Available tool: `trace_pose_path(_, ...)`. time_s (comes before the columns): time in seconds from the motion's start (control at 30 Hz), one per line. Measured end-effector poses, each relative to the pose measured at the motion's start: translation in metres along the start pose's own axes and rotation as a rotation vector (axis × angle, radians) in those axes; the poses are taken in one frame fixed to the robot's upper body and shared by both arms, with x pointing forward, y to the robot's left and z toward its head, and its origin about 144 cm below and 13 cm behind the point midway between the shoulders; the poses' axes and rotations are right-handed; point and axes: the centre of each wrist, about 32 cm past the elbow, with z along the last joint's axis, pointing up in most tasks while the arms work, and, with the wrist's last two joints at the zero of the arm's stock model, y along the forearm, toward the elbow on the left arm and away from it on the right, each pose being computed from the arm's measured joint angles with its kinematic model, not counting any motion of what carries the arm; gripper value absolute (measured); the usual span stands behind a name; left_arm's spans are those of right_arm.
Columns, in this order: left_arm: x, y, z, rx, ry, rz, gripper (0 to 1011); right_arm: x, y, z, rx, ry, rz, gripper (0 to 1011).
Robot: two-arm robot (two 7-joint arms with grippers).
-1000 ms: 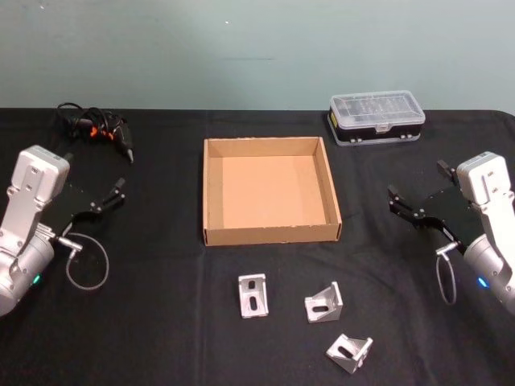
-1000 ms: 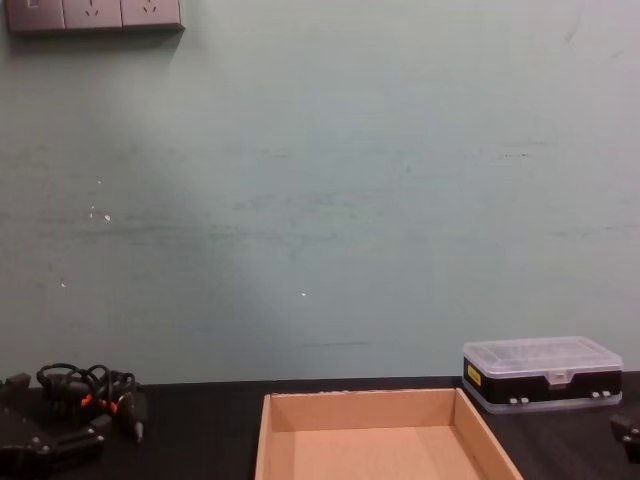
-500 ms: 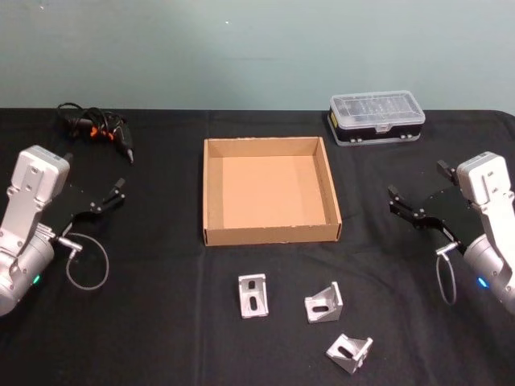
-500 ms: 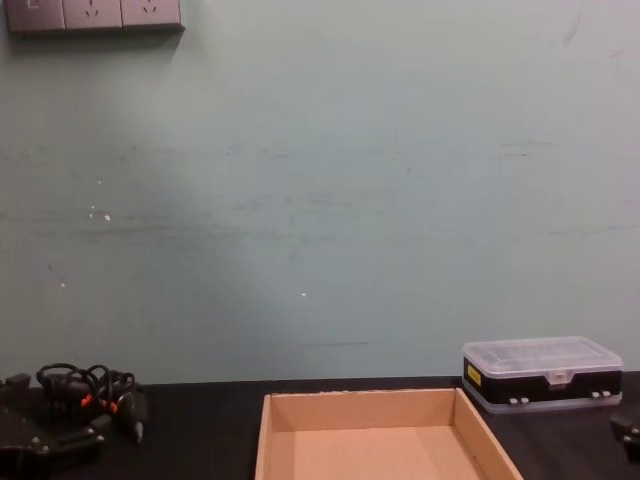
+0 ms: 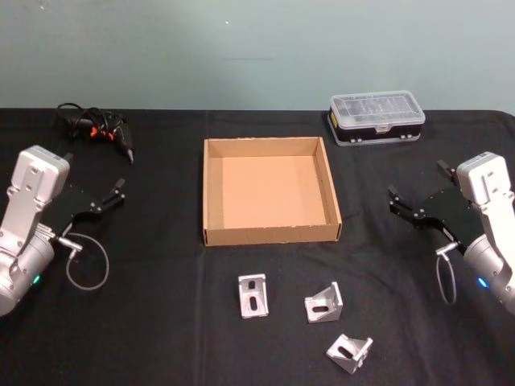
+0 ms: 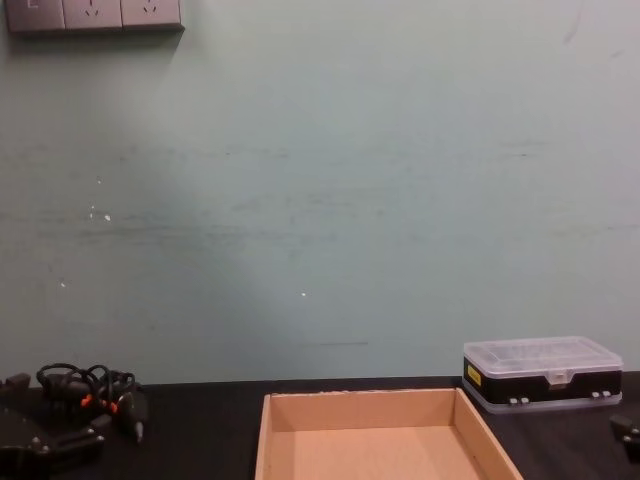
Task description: Use one hand to pick up the angle iron from the table and place it into the box.
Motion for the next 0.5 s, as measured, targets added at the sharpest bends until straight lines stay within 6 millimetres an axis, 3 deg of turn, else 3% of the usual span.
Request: trace_pose_path(0.5,0.0,0.0,0.0,0.0,0.0,0.0,1000,-0.0003,-0.0006,0.0028,0.009,0.002,0.007,1003)
